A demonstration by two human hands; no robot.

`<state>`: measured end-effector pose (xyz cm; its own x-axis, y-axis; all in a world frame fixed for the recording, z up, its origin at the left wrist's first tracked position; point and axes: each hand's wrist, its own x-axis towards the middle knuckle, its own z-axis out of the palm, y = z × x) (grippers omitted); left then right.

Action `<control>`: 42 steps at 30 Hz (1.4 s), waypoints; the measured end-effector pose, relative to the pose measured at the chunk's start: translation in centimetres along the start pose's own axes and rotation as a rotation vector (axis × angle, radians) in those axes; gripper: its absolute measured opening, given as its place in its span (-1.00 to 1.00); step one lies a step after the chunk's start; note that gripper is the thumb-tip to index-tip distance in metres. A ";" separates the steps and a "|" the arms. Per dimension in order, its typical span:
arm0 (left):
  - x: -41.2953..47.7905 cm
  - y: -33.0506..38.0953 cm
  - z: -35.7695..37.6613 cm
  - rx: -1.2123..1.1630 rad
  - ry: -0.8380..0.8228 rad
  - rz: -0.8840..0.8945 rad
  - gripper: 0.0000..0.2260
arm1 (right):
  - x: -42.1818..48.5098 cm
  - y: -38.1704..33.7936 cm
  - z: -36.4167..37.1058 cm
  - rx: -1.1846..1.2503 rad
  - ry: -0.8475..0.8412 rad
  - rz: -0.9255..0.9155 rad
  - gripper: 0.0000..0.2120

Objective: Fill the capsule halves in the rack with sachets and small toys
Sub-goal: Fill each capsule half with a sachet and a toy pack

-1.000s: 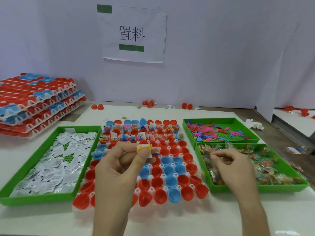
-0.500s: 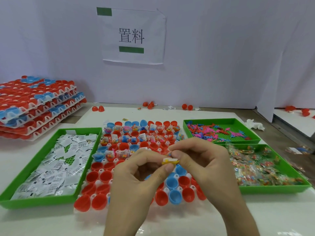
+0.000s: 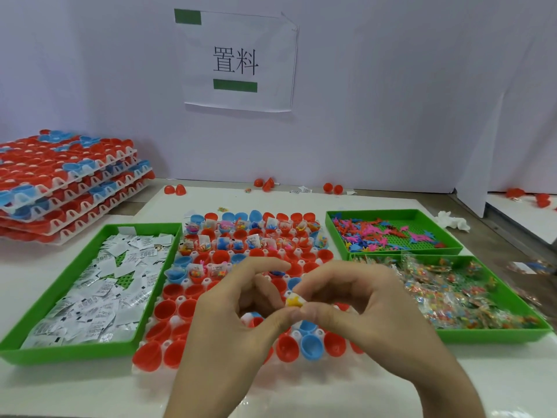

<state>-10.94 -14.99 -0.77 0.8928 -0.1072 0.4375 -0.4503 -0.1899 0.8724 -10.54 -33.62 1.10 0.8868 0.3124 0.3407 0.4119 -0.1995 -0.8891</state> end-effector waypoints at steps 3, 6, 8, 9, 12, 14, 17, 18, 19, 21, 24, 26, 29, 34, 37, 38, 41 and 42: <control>-0.1 -0.1 -0.3 -0.008 -0.036 0.022 -0.61 | 0.0 0.1 -0.2 0.072 -0.044 0.011 -0.88; 0.0 0.2 -0.4 -0.066 -0.022 0.029 -0.64 | 0.1 0.2 -0.1 0.119 0.009 -0.023 -0.87; -0.1 0.4 -0.4 -0.097 -0.028 0.028 -0.72 | 0.2 0.2 0.2 0.125 0.075 -0.053 -0.87; -0.1 0.5 -0.3 -0.109 -0.038 0.031 -0.77 | 0.2 0.2 0.3 0.127 0.103 -0.069 -0.87; -0.1 0.5 -0.4 -0.103 -0.011 0.042 -0.84 | 0.3 0.1 0.7 0.095 0.127 -0.116 -0.87; -0.1 0.2 -0.5 -0.095 0.017 0.054 -0.83 | 0.3 0.0 0.9 0.058 0.113 -0.125 -0.86; -0.1 0.0 -0.7 -0.072 0.054 0.079 -0.84 | 0.4 -0.1 1.0 0.056 0.069 -0.104 -0.86; -0.1 -0.2 -0.7 -0.062 0.064 0.083 -0.84 | 0.3 -0.1 1.0 0.058 0.050 -0.091 -0.86; -0.1 -0.3 -0.8 -0.059 0.071 0.082 -0.84 | 0.3 -0.1 1.0 0.059 0.030 -0.080 -0.86; -0.2 -0.4 -0.9 -0.051 0.073 0.079 -0.84 | 0.3 -0.1 1.0 0.066 0.005 -0.062 -0.86; -0.2 -0.7 -0.9 -0.008 0.077 0.087 -0.83 | 0.4 0.1 1.0 0.075 -0.003 -0.038 -0.88; -0.2 -0.8 -0.9 0.015 0.077 0.092 -0.84 | 0.5 0.3 1.0 0.076 -0.007 -0.029 -0.89; -0.2 -0.7 -0.9 0.007 0.065 0.086 -0.83 | 0.4 0.3 1.0 0.096 -0.027 -0.002 -0.91; -0.3 -0.6 -1.0 -0.025 0.066 0.075 -0.85 | 0.5 0.5 1.2 0.110 -0.013 0.007 -0.93; -0.3 -0.7 -1.0 -0.007 0.069 0.069 -0.86 | 0.5 0.6 1.2 0.090 -0.018 0.002 -0.92; -0.3 -0.7 -1.0 0.004 0.070 0.071 -0.86 | 0.5 0.6 1.2 0.087 -0.022 0.003 -0.92; -0.3 -0.5 -1.0 0.017 0.062 0.078 -0.83 | 0.6 0.8 1.1 0.087 -0.033 0.006 -0.90; -0.3 -0.5 -1.0 0.013 0.061 0.075 -0.83 | 0.6 0.9 1.1 0.087 -0.033 0.004 -0.89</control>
<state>-10.94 -13.92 -1.07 0.8553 -0.0625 0.5144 -0.5159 -0.1964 0.8338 -9.91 -32.62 0.20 0.8805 0.3428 0.3275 0.3868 -0.1197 -0.9144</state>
